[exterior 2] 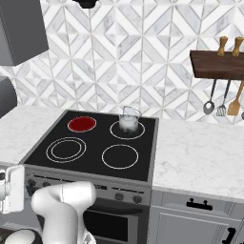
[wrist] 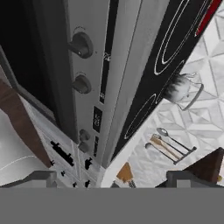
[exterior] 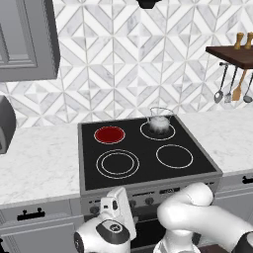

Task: Turn off the rear left burner of the stove.

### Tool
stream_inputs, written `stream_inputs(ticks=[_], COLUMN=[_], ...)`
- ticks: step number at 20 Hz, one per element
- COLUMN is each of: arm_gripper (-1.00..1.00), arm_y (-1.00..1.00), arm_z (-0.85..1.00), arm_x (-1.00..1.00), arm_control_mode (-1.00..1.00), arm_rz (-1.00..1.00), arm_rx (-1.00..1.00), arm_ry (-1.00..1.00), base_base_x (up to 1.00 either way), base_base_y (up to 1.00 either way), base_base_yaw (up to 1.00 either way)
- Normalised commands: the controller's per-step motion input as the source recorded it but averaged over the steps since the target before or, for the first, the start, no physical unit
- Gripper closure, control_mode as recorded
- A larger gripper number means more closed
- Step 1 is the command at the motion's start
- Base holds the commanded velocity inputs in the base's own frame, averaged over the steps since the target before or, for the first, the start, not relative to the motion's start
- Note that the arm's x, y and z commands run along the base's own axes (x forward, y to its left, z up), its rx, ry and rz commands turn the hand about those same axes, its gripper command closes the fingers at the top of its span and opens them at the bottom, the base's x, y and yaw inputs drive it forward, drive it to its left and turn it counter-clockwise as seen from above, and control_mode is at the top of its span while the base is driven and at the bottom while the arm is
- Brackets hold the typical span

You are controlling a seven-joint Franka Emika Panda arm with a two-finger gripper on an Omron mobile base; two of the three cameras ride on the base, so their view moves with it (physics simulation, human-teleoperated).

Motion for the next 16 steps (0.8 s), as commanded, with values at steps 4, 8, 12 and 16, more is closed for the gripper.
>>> stream_inputs(ticks=[4,8,12,16], arm_gripper=[-1.0,-1.0,-1.0,-1.0], arm_y=[0.82,0.61,0.21,0.0], arm_z=[-0.54,-0.43,-0.46,-0.46], arm_x=[0.22,0.24,0.33,0.24], arm_control_mode=[-1.0,-1.0,-1.0,-1.0], arm_rz=[0.02,0.04,0.02,0.11], arm_rx=[-0.13,-0.01,-0.05,-0.06], arm_ry=[0.01,0.0,-0.02,-0.05], base_base_x=[0.0,0.0,0.0,0.0], base_base_y=[0.0,0.0,0.0,0.0], base_base_yaw=[0.0,0.0,0.0,0.0])
